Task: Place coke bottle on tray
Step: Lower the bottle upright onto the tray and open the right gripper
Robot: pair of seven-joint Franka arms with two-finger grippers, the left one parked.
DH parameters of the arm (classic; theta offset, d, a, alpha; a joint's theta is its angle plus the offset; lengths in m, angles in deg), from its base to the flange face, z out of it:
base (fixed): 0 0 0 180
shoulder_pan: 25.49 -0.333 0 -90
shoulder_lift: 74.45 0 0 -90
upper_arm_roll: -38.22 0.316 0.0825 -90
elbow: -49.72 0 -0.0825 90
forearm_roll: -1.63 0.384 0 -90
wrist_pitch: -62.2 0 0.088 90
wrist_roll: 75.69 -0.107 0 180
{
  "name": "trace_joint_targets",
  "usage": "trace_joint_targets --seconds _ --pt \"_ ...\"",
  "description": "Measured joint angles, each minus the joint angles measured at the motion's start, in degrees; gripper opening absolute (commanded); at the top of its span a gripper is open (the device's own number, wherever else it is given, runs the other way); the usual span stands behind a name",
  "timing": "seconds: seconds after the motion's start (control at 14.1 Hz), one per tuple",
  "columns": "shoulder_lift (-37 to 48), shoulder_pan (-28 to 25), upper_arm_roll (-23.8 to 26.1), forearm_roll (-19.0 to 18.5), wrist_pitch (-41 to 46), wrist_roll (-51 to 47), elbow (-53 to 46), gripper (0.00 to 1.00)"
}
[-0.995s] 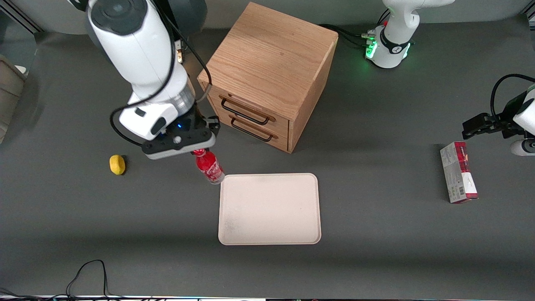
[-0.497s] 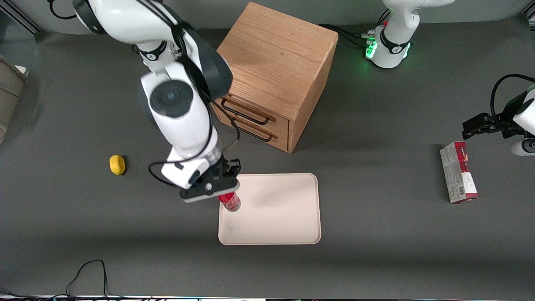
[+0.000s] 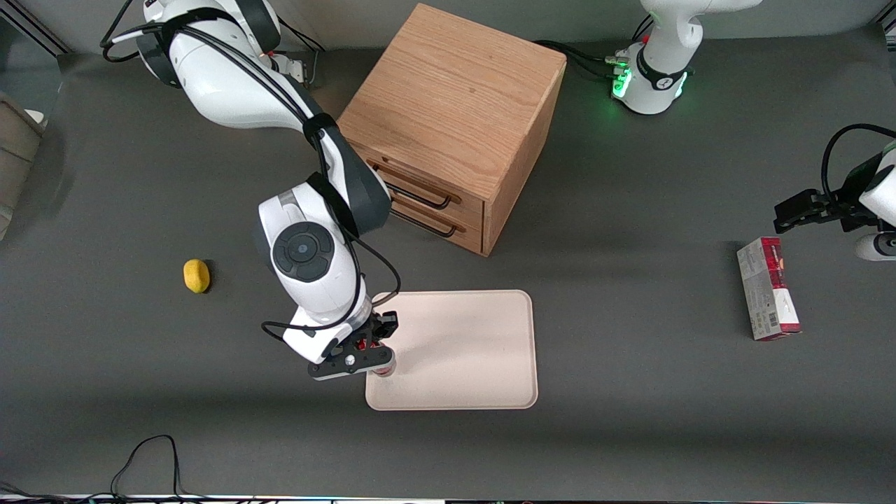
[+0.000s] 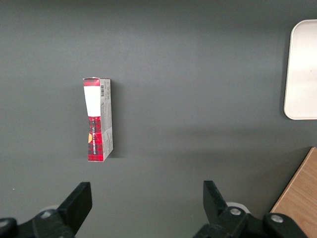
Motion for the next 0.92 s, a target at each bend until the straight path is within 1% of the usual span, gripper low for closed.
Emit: trace_joint_targets --seconds 0.21,0.36,0.71,0.78,0.85,0.92 --pt "-0.77 0.06 0.00 0.80 -5.11 -0.01 2.82 0.00" --pt "-1.00 0.14 0.00 1.08 -6.90 -0.01 4.06 0.00" --pt "-1.30 0.33 0.00 1.20 -7.25 -0.01 4.95 0.00" --pt "-1.30 0.45 0.00 1.22 -7.26 -0.01 5.09 0.20" --pt "-1.32 0.64 0.00 1.25 -7.26 -0.01 5.19 0.80" --pt "-1.37 0.86 0.00 1.44 -7.31 -0.01 5.22 1.00"
